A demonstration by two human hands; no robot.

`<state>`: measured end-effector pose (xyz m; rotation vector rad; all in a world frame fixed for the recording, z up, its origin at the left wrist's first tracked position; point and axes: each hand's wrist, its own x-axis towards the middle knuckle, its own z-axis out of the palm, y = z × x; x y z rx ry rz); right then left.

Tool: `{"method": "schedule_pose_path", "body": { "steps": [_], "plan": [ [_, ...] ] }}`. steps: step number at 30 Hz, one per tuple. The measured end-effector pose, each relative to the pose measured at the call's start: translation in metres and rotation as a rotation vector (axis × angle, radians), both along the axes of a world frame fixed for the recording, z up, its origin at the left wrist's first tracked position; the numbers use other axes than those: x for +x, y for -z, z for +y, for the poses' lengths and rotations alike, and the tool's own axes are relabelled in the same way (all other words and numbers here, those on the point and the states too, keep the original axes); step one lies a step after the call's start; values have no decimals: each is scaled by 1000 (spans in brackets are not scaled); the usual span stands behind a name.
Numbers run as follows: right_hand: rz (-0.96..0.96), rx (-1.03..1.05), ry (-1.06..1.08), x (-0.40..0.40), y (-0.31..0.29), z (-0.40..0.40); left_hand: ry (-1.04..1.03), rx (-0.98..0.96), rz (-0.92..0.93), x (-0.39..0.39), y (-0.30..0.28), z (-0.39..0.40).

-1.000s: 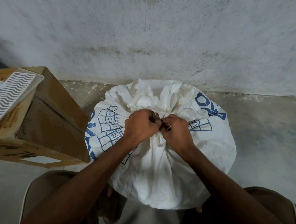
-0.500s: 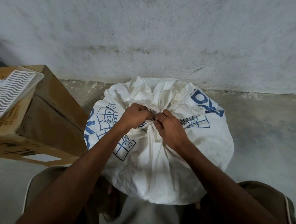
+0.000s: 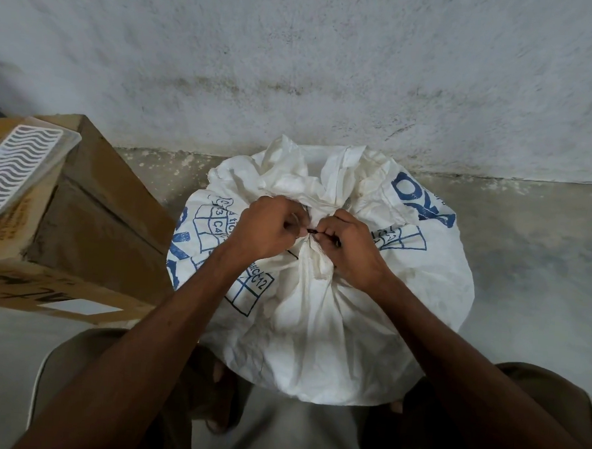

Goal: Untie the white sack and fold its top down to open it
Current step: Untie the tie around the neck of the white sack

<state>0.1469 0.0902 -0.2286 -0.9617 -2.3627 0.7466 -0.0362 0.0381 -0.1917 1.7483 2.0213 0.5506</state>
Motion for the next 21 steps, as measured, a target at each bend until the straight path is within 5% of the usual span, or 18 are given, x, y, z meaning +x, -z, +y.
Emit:
{"method": "schedule_pose_path", "body": {
  "steps": [9, 21],
  "plan": [
    [34, -30, 62, -3, 2, -2, 13, 36, 193, 10, 12, -2],
    [86, -89, 139, -7, 8, -1, -156, -22, -139, 12, 26, 8]
  ]
}}
